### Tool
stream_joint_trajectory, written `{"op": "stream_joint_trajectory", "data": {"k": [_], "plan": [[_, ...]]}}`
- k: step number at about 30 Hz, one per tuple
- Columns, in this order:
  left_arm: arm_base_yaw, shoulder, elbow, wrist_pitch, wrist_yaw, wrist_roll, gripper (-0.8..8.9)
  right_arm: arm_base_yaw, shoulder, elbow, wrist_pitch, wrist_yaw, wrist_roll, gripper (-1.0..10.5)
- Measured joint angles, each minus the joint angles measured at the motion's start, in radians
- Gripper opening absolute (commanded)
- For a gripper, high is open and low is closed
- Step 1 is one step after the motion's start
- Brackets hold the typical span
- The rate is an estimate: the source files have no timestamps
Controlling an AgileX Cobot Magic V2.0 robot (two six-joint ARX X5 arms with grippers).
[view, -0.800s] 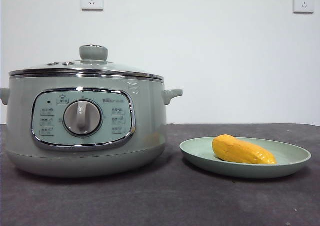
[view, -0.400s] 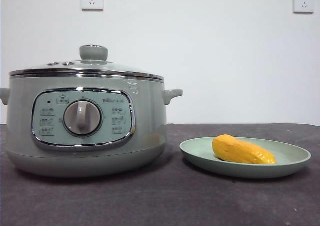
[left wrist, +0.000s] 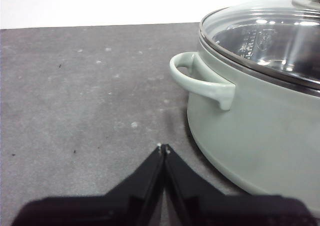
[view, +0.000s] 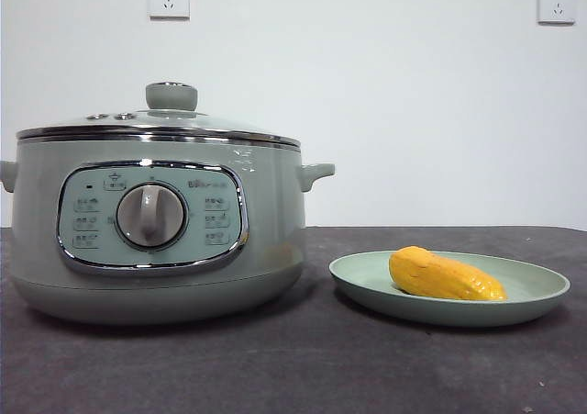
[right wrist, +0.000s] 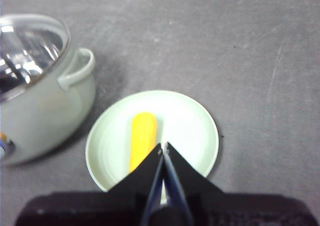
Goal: Take the corn out from the steamer,put the corn on the plate,close the lid
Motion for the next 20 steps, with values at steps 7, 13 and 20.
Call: {"op": "stream_joint_trajectory", "data": {"k": [7,13,20], "plan": [[0.000,0.000,0.000,0.000,0.000,0.000,-0.03,-0.076,-0.145,-0.083,0.122,-0.087,-0.163,0.0],[0.000,0.000,0.000,0.000,0.000,0.000,-0.03,-0.287,-0.296,-0.333,0.361,-0.234,-0.199,0.0],[0.000,0.000,0.000,0.000,0.000,0.000,-0.03,-0.397,-0.437,-0.541,0.405,-0.240,-0.150,0.0]]}}
